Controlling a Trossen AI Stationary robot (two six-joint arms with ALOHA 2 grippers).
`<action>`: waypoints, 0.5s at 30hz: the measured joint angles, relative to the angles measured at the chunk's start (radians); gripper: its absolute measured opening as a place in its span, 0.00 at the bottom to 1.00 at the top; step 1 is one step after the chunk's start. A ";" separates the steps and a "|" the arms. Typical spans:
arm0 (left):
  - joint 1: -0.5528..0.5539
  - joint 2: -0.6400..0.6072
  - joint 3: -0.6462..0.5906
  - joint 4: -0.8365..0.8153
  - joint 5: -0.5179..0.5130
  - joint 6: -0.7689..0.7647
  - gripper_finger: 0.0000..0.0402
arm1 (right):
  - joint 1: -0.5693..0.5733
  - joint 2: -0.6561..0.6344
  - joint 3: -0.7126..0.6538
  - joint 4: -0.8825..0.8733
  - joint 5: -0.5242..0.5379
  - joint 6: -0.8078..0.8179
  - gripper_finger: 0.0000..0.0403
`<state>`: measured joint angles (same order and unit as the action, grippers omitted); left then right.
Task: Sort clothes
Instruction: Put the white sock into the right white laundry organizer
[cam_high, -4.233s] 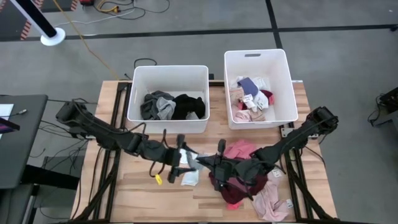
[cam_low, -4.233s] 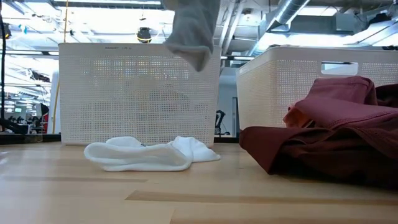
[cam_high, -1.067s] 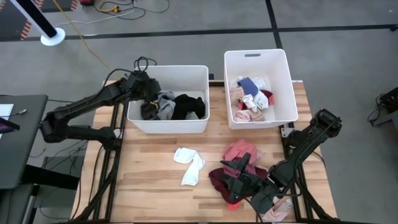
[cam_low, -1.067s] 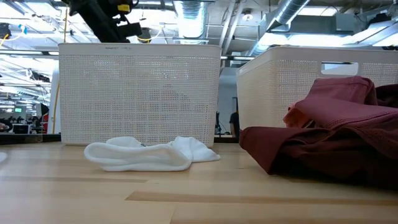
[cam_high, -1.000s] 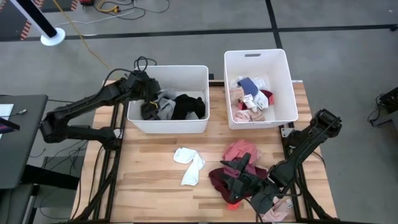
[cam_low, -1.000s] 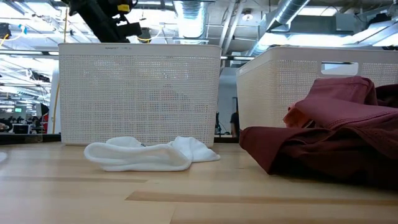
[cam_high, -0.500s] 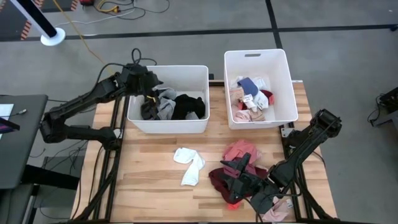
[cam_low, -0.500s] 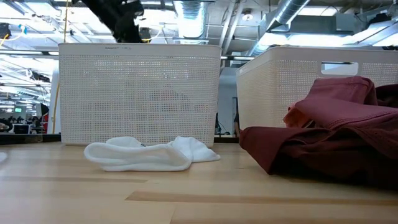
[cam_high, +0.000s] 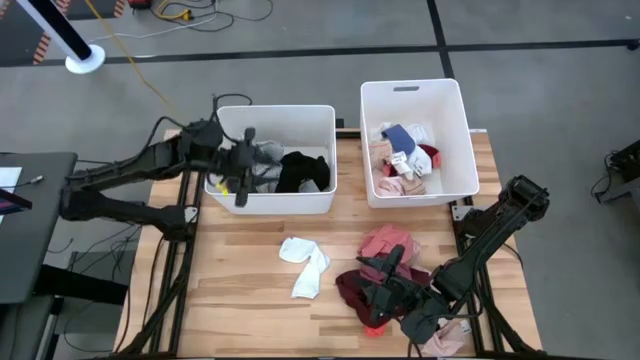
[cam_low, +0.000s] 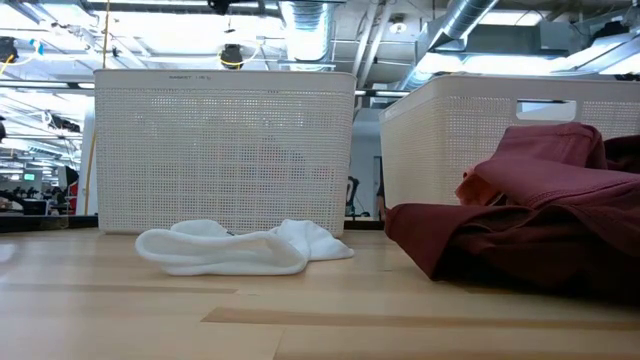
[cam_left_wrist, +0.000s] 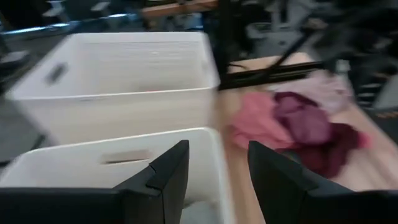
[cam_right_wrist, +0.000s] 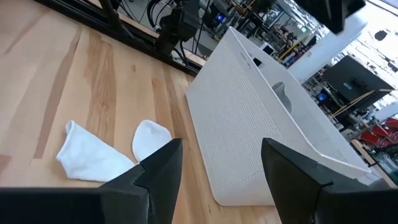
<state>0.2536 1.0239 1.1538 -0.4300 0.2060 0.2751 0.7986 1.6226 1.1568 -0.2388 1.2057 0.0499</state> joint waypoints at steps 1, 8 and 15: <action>-0.029 0.001 0.000 -0.002 0.000 -0.005 0.40 | 0.000 0.000 0.000 -0.010 0.000 0.014 0.58; -0.230 0.009 -0.048 0.008 -0.001 -0.015 0.40 | 0.010 0.000 0.000 -0.100 -0.017 0.149 0.58; -0.382 0.009 -0.154 0.116 -0.001 -0.042 0.40 | 0.013 0.000 0.000 -0.109 -0.096 0.235 0.58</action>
<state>-0.1282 1.0325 0.9993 -0.3143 0.2047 0.2332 0.8116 1.6230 1.1568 -0.3481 1.1101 0.2852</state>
